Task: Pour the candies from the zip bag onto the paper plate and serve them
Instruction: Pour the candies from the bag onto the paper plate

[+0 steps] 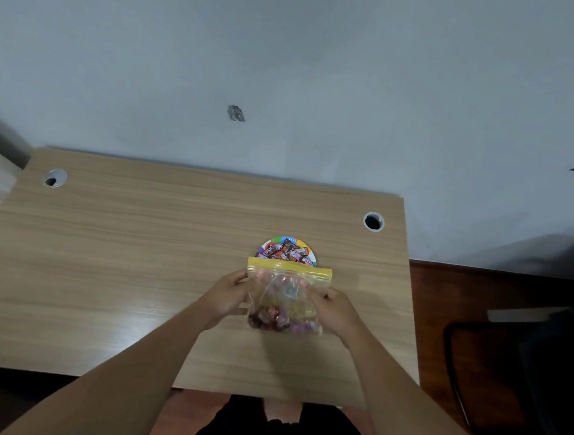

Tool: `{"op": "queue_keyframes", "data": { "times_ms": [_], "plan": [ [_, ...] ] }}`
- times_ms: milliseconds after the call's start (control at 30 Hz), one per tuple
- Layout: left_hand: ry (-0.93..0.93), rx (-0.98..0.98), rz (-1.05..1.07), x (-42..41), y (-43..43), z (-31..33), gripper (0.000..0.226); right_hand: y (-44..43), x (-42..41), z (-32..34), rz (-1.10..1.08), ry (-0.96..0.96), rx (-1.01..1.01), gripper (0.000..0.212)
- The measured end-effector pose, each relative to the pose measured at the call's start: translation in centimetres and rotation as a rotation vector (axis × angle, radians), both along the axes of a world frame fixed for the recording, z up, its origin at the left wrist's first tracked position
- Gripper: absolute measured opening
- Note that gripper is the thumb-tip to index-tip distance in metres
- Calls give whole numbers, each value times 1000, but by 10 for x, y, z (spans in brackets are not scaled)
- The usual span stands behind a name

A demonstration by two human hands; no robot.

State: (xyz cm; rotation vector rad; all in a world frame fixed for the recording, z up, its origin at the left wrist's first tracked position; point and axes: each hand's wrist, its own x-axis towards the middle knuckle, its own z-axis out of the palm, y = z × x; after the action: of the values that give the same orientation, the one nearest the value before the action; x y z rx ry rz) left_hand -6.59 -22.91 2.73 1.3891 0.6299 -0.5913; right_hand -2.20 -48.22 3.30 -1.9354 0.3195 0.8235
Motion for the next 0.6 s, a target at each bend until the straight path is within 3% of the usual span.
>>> {"op": "queue_keyframes", "data": {
  "times_ms": [133, 267, 433, 467, 567, 600],
  "plan": [
    [-123, 31, 54, 6, 14, 17, 33, 4, 11, 10, -28, -27, 67, 45],
    [-213, 107, 85, 17, 36, 33, 24, 7, 25, 23, 15, -55, 118, 50],
    [-358, 181, 16, 34, 63, 61, 22, 10, 51, 37, 137, -132, 70, 94],
    [-401, 183, 0, 37, 67, 69, 19, 14, 55, 46, 138, -151, 84, 86],
    [-500, 181, -26, 49, 79, 85, 14, 26, 60, 78, 145, -189, 155, 30],
    [-527, 188, -32, 53, 83, 90, 10, 28, 64, 84, 155, -203, 174, 23]
  ]
}}
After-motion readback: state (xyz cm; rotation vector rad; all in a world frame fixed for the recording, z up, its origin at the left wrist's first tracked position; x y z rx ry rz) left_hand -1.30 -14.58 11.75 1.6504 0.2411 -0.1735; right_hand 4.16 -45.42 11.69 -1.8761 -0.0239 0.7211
